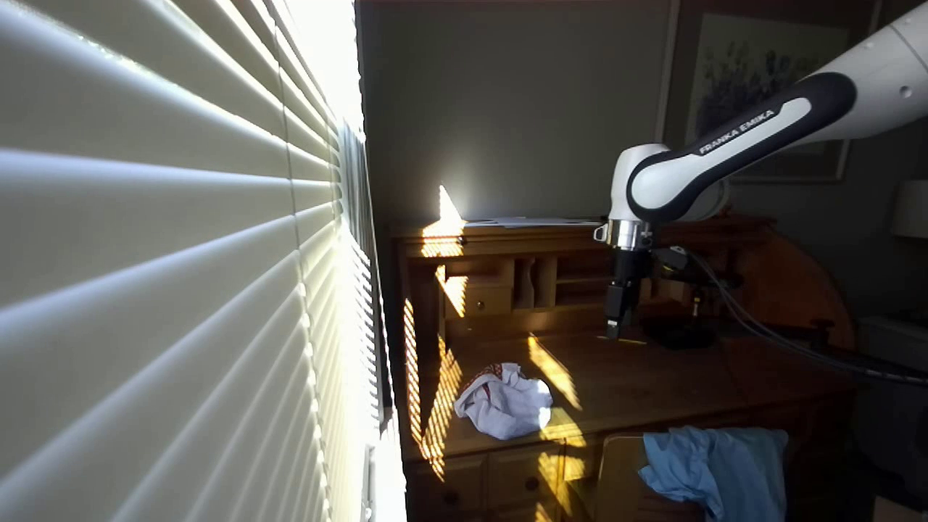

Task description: Use the white towel to wipe the desktop.

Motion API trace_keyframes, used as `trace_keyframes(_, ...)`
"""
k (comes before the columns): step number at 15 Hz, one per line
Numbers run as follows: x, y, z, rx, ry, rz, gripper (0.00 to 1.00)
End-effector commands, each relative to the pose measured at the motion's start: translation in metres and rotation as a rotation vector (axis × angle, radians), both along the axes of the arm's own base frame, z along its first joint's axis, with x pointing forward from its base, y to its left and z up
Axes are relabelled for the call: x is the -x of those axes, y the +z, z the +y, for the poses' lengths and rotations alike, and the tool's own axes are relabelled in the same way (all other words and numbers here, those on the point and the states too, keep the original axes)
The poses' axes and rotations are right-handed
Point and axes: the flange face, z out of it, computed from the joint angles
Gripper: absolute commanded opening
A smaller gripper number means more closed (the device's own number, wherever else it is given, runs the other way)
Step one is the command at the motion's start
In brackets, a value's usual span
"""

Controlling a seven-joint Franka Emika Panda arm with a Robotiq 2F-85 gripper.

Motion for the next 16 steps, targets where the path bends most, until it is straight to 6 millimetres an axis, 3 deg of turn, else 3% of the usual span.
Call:
trace_keyframes(1,-0.050,-0.024,0.019,-0.005,0.022,-0.004,1.00)
trace_keyframes(9,-0.120,-0.061,0.035,0.004,-0.021,-0.104,1.00)
trace_keyframes(16,-0.154,-0.088,0.055,0.008,0.033,-0.102,1.00)
